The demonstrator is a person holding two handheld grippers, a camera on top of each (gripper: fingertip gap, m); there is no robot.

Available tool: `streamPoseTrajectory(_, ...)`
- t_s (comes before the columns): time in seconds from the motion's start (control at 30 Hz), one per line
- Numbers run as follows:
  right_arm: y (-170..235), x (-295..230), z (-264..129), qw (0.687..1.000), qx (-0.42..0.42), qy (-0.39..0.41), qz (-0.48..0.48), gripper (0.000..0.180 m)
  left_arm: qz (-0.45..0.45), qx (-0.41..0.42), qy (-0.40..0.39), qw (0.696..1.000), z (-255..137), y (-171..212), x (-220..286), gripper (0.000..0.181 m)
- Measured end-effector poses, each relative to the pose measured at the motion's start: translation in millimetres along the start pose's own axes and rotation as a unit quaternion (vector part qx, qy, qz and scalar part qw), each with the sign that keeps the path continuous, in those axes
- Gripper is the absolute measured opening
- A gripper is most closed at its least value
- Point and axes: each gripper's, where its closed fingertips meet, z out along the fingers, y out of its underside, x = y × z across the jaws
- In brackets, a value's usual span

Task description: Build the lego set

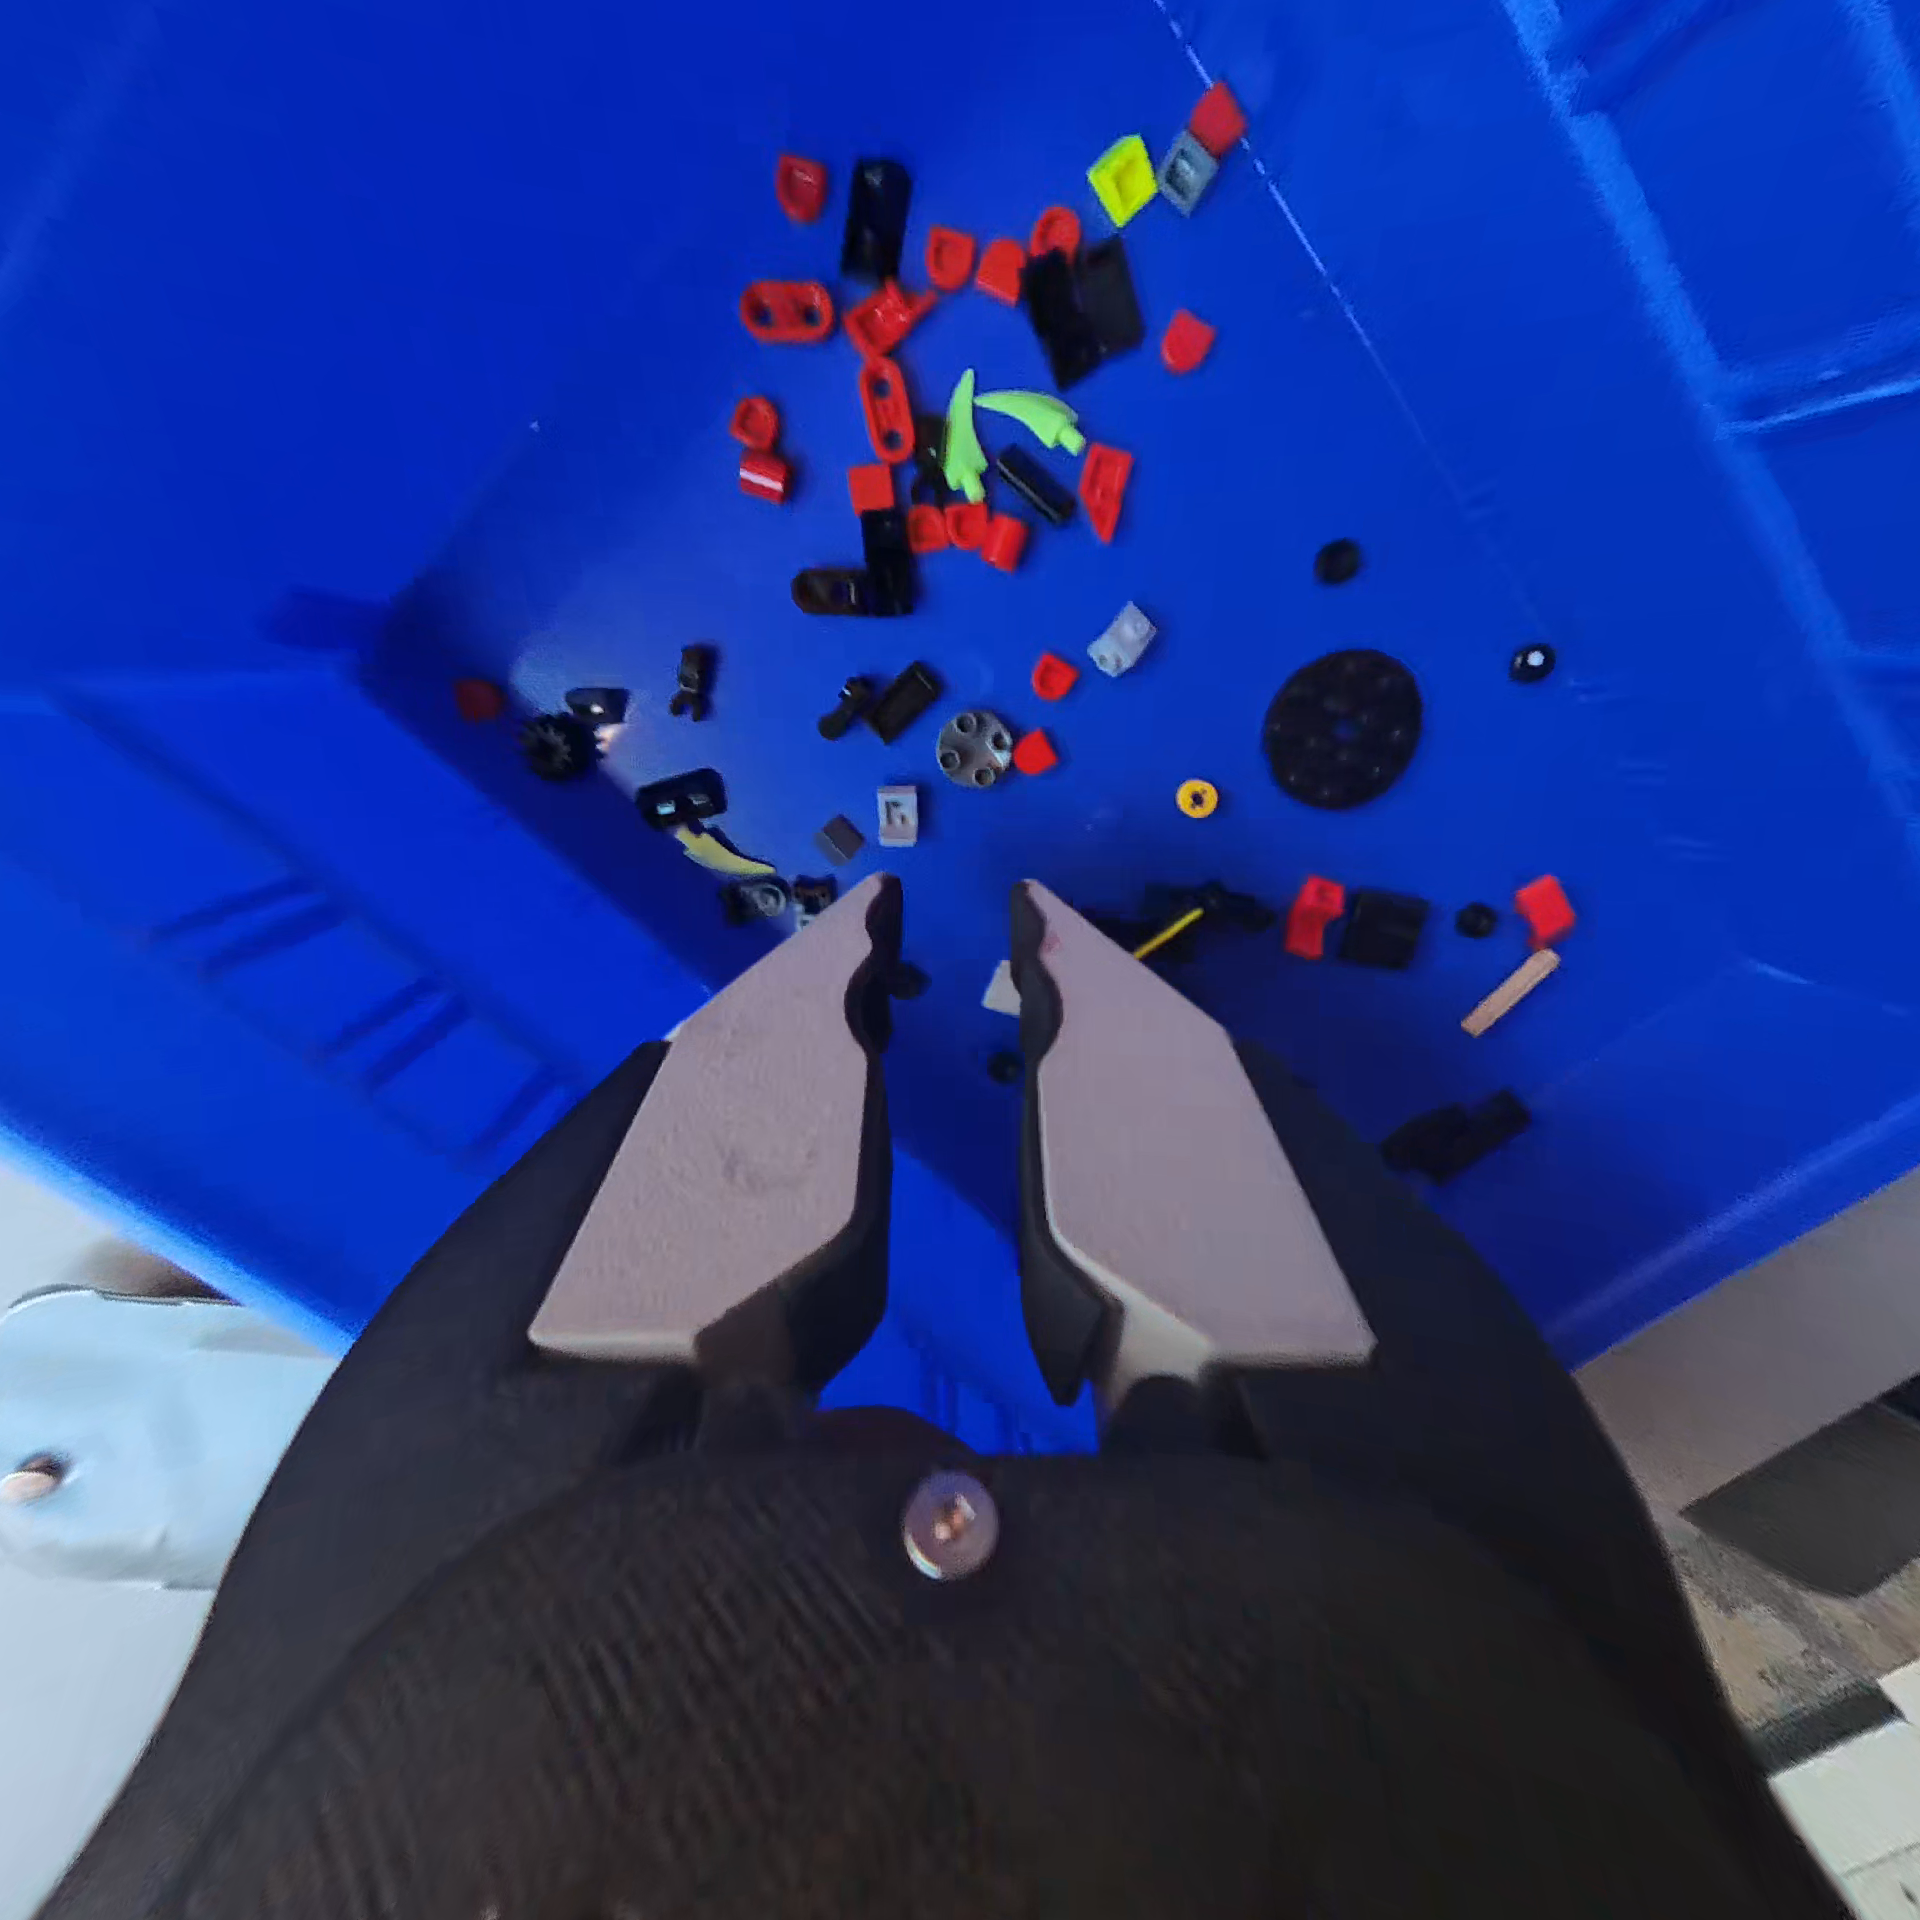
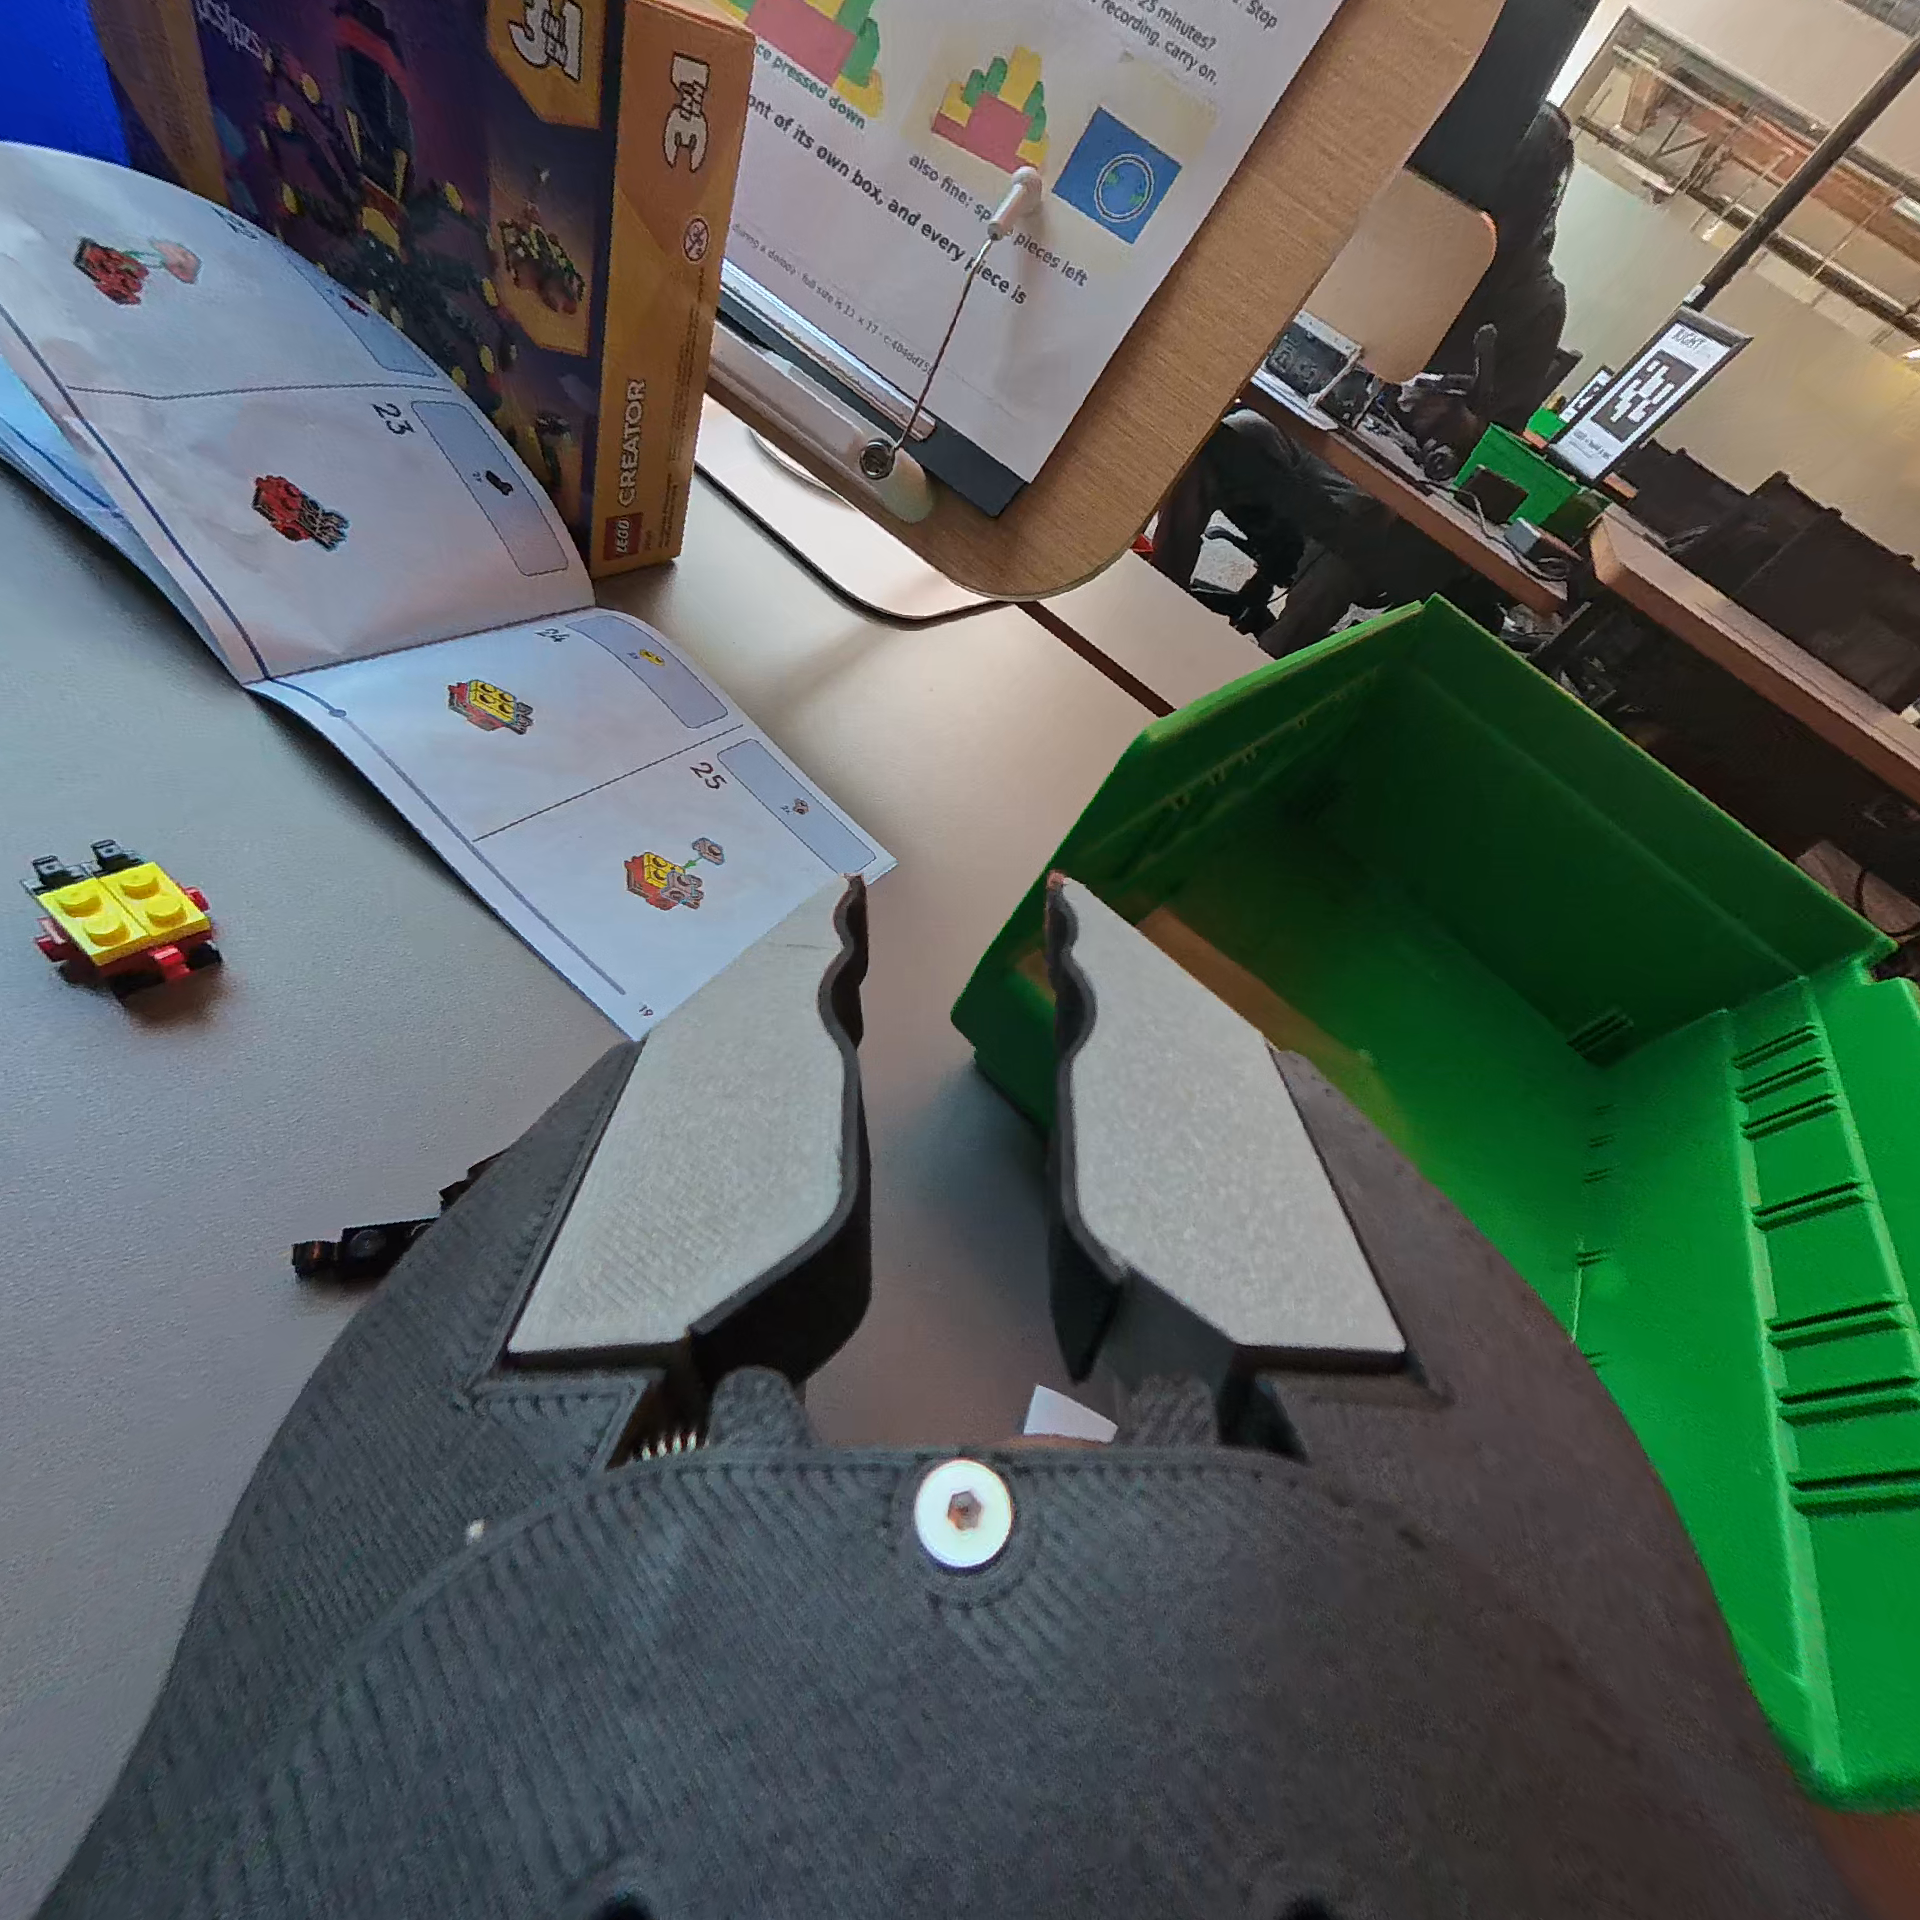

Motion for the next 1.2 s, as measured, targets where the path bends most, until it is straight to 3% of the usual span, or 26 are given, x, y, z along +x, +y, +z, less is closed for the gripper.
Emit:
streamPoseTrajectory(0.03,-1,-1,0,1.0,0.002,-0.004,0.0,0.031,0.005,-0.008,-0.008,1.0,1,-1,-3,0.018)
streamPoseTrajectory(0.23,-5,-7,-2,1.0,0.014,-0.024,0.007,0.03,0.028,-0.049,-0.045,0.997,11,-5,-11,0.022)
streamPoseTrajectory(0.6,-10,-10,-4,0.999,0.027,-0.035,0.015,0.03,0.034,-0.089,-0.042,0.995,25,-4,-11,0.026)
streamPoseTrajectory(0.9,-14,-5,-8,0.998,0.042,-0.037,0.038,0.029,0.04,-0.109,-0.034,0.993,25,2,-9,0.01)
streamPoseTrajectory(1.2,-15,-6,-8,0.998,0.044,-0.039,0.037,0.029,0.038,-0.111,-0.035,0.992,22,4,-7,0.01)
